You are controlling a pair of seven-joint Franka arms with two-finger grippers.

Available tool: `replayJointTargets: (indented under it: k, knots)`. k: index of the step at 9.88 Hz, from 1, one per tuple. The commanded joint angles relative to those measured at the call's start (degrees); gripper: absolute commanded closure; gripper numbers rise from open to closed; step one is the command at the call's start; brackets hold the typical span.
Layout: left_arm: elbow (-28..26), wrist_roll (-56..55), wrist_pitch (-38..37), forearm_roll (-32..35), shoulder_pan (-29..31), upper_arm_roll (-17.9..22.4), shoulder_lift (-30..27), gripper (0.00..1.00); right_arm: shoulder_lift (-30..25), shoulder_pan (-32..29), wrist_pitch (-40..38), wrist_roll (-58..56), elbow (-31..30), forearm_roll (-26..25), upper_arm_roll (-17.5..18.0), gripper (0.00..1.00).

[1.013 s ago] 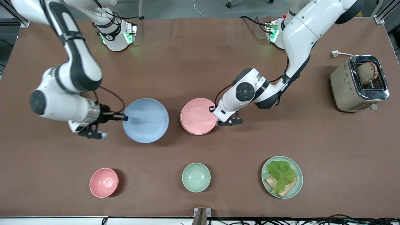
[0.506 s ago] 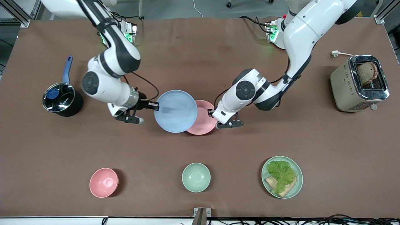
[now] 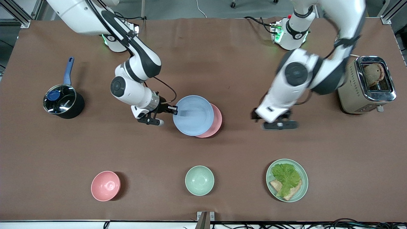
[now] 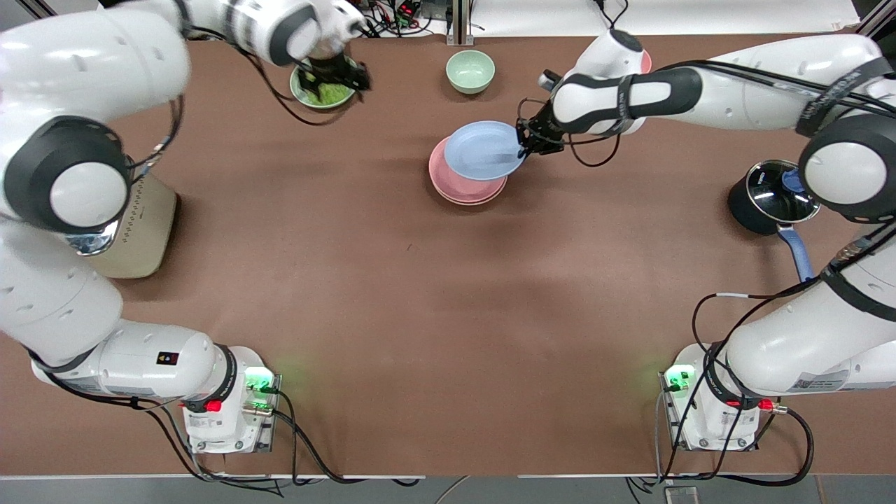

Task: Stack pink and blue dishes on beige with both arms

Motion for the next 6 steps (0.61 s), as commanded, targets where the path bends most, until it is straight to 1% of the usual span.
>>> replayJointTargets:
  k: [1, 2, 3, 4, 5, 6]
  knots:
    - [-1.4, 11.9, -4.29, -3.3, -0.17, 7.57, -6.94, 0.0, 2.4, 1.59, 4.12, 1.94, 0.16, -0.58, 0.52, 0.98]
    - [2.1, 15.69, -9.36, -3.84, 0.52, 9.78, -8.36, 0.0, 2.67, 2.13, 4.74, 1.94, -0.01, -0.58, 0.52, 0.96]
    - [7.35, 17.47, -15.5, -4.45, 1.31, 10.67, -8.63, 0.0, 3.28, 2.22, 4.84, 1.77, -0.01, -0.66, 0.43, 0.86]
    - [12.45, 18.01, -21.74, -4.46, 1.76, 11.2, -8.81, 0.0, 3.46, 1.7, 4.84, 1.76, -0.01, -0.75, 0.43, 0.4]
    - [14.16, 19.06, -25.63, -4.46, 1.94, 12.42, -10.81, 0.0, 2.77, 1.78, 4.4, 1.42, -0.19, -1.28, 0.17, 0.0]
    - [14.17, 22.12, -26.28, -4.89, 1.94, 13.91, -12.66, 0.0, 0.07, 1.26, 2.83, 1.33, -0.36, -3.8, -0.27, 0.0]
